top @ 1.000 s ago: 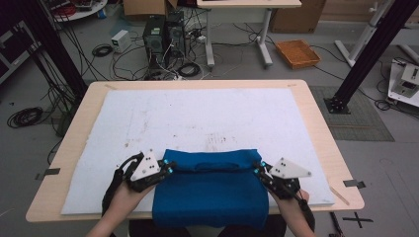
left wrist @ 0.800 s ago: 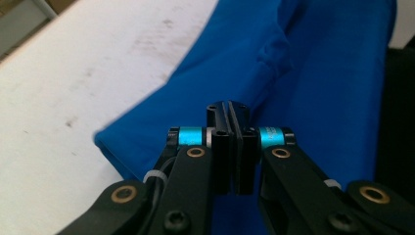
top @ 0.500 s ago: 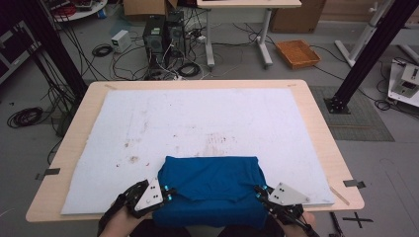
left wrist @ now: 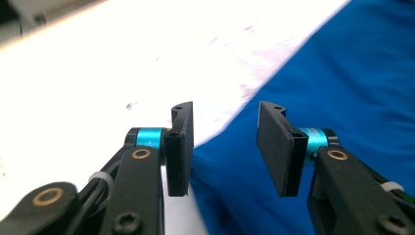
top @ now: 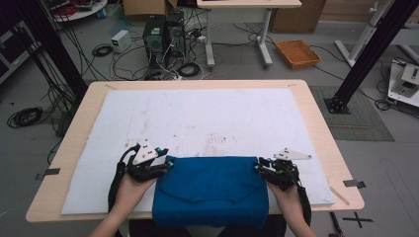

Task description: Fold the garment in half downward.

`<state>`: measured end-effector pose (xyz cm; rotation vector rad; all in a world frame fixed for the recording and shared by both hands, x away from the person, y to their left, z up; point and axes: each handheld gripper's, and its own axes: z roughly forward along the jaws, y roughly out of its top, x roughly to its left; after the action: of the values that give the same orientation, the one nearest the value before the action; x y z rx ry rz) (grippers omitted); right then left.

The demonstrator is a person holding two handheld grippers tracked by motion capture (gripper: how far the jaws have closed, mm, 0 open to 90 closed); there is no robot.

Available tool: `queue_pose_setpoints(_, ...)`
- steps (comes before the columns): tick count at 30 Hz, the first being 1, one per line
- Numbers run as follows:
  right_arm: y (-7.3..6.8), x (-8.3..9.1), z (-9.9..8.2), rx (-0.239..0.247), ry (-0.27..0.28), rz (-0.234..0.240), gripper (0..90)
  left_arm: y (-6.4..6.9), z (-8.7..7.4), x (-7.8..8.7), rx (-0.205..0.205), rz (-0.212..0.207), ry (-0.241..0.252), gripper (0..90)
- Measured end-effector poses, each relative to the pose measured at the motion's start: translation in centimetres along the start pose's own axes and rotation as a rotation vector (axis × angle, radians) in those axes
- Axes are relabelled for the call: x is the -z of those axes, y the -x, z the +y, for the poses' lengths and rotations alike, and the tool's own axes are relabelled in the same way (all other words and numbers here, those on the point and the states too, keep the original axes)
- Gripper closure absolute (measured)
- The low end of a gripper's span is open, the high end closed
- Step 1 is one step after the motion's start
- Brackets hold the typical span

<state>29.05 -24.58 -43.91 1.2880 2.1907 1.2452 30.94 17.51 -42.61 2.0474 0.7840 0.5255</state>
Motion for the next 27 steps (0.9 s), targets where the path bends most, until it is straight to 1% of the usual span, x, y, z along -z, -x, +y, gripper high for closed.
queue_pose_setpoints(2, -0.1, -0.3, -0.3, 0.033, -0.018, -0.026, 87.6, -0.3, -0.6, -1.0, 0.026, 0.015, -0.063, 60.4)
queue_pose_setpoints(3, -0.1, -0.2, -0.5, 0.04, -0.016, -0.034, 88.4, -0.3, -1.0, -1.1, 0.03, 0.023, -0.078, 61.2)
queue_pose_setpoints(4, -0.1, -0.2, -0.5, 0.04, -0.016, -0.034, 88.4, -0.3, -1.0, -1.1, 0.03, 0.023, -0.078, 61.7)
queue_pose_setpoints(5, 0.2, 0.3, -0.7, 0.041, -0.011, -0.046, 88.6, -0.2, -1.5, -1.0, 0.038, 0.026, -0.067, 61.7)
queue_pose_setpoints(6, 0.2, 0.5, -0.7, 0.042, -0.008, -0.05, 88.5, -0.2, -1.5, -1.0, 0.038, 0.026, -0.067, 61.7)
queue_pose_setpoints(7, 0.4, 0.8, -0.6, 0.043, 0.003, -0.062, 87.6, -0.2, -1.4, -0.5, 0.042, 0.045, -0.054, 61.4)
queue_pose_setpoints(8, 0.4, 0.8, -0.6, 0.043, 0.003, -0.062, 87.6, -0.2, -1.4, -0.5, 0.042, 0.045, -0.054, 60.5)
queue_pose_setpoints(9, 0.5, 1.0, -0.5, 0.038, 0.016, -0.071, 84.2, -0.4, -1.3, -0.3, 0.044, 0.052, -0.04, 60.5)
queue_pose_setpoints(10, 1.0, 1.2, 0.1, 0.011, 0.047, -0.062, 77.5, -0.6, -1.0, -0.1, 0.051, 0.068, -0.025, 57.7)
queue_pose_setpoints(12, 1.1, 0.9, 0.9, -0.009, 0.068, -0.051, 67.2, -1.1, -0.5, -0.1, 0.073, 0.072, -0.002, 55.8)
queue_pose_setpoints(13, 1.1, 0.6, 1.3, -0.023, 0.074, -0.052, 62.0, -1.7, -0.1, -0.5, 0.091, 0.068, -0.003, 53.5)
queue_pose_setpoints(14, 1.2, 0.1, 1.7, -0.032, 0.075, -0.044, 61.2, -1.9, 0.0, -0.8, 0.098, 0.068, -0.011, 53.0)
queue_pose_setpoints(15, 1.2, -0.4, 2.1, -0.039, 0.064, -0.029, 60.2, -2.0, -0.1, -1.1, 0.107, 0.06, -0.018, 52.9)
queue_pose_setpoints(16, 1.3, -0.9, 2.3, -0.042, 0.053, -0.027, 58.7, -2.0, -0.1, -1.1, 0.107, 0.06, -0.018, 52.9)
queue_pose_setpoints(17, 1.4, -1.4, 2.3, -0.046, 0.048, -0.03, 58.8, -2.1, -0.3, -1.7, 0.115, 0.051, -0.061, 52.9)
queue_pose_setpoints(18, 1.5, -1.8, 2.3, -0.049, 0.029, -0.025, 59.2, -2.1, -0.4, -2.0, 0.119, 0.048, -0.074, 52.9)
queue_pose_setpoints(19, 1.5, -1.8, 2.3, -0.049, 0.029, -0.025, 59.2, -2.1, -0.4, -2.0, 0.119, 0.048, -0.074, 52.9)
queue_pose_setpoints(20, 1.8, -2.4, 2.1, -0.051, -0.001, -0.036, 60.3, -2.1, -0.5, -2.1, 0.125, 0.043, -0.087, 53.1)
queue_pose_setpoints(21, 1.9, -2.5, 2.0, -0.047, -0.018, -0.033, 67.9, -2.1, -0.8, -2.2, 0.132, 0.044, -0.094, 53.6)
queue_pose_setpoints(23, 2.0, -2.7, 1.7, -0.033, -0.035, -0.041, 71.5, -2.1, -0.9, -2.2, 0.136, 0.033, -0.102, 57.6)
queue_pose_setpoints(24, 2.0, -2.7, 1.6, -0.032, -0.043, -0.039, 71.9, -2.1, -0.9, -2.1, 0.136, 0.032, -0.103, 59.4)
queue_pose_setpoints(25, 2.1, -2.6, 1.5, -0.031, -0.047, -0.042, 71.5, -2.1, -0.9, -2.1, 0.136, 0.032, -0.103, 59.4)
queue_pose_setpoints(26, 2.1, -2.4, 1.4, -0.03, -0.038, -0.043, 68.2, -2.1, -0.9, -2.0, 0.139, 0.028, -0.1, 59.1)
queue_pose_setpoints(27, 2.2, -2.2, 1.5, -0.039, -0.029, -0.043, 65.0, -2.2, -0.9, -1.9, 0.144, 0.026, -0.09, 56.8)
